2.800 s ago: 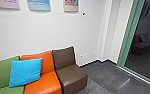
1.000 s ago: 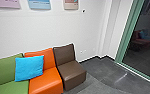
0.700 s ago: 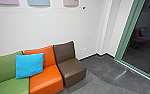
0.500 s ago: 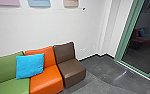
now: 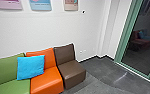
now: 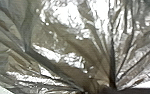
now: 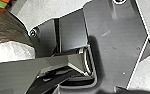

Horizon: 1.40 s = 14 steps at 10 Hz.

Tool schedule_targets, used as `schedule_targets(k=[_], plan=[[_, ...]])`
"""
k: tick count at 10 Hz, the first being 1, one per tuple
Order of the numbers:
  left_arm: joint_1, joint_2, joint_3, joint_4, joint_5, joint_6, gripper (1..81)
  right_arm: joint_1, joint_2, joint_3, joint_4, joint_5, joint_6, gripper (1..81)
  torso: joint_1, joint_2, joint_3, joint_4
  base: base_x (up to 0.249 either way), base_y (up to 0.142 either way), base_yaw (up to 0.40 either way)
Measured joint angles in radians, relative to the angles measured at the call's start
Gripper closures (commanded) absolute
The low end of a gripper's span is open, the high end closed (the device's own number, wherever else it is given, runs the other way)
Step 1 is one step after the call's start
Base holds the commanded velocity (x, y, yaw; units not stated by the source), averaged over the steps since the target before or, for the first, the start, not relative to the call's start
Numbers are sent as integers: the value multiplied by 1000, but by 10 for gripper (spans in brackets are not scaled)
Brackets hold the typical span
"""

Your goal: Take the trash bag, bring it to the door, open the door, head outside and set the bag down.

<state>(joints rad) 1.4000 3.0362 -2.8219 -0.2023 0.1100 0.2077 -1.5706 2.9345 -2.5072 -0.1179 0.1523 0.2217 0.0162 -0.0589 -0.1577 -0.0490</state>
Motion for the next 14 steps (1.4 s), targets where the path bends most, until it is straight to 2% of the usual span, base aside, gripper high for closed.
schedule_targets(k=[4, 5, 8, 10, 14], plan=[[-24, 0, 0, 0, -6, 0, 811, 24, 0, 0, -1, 5, 0, 10, -5, 40, 3, 0, 0, 0, 0], [-17, 0, 0, 0, -4, 0, 811, 11, 0, 0, -2, 3, 0, 10, -6, 39, 19, 0, 0, 0, 0], [-10, 0, 0, 0, 1, 0, 811, 5, 0, 0, -3, 1, 0, 10, -6, 39, 107, 0, 0, 0, 0], [-11, 0, 0, 0, 4, 0, 811, 0, 0, 0, -3, -1, 0, 10, -8, 38, 125, 0, 0, 0, 0], [-13, 0, 0, 0, 4, 0, 811, 0, 1, 0, -3, -3, 0, 10, -8, 38, 124, 0, 0, 0, 0]])
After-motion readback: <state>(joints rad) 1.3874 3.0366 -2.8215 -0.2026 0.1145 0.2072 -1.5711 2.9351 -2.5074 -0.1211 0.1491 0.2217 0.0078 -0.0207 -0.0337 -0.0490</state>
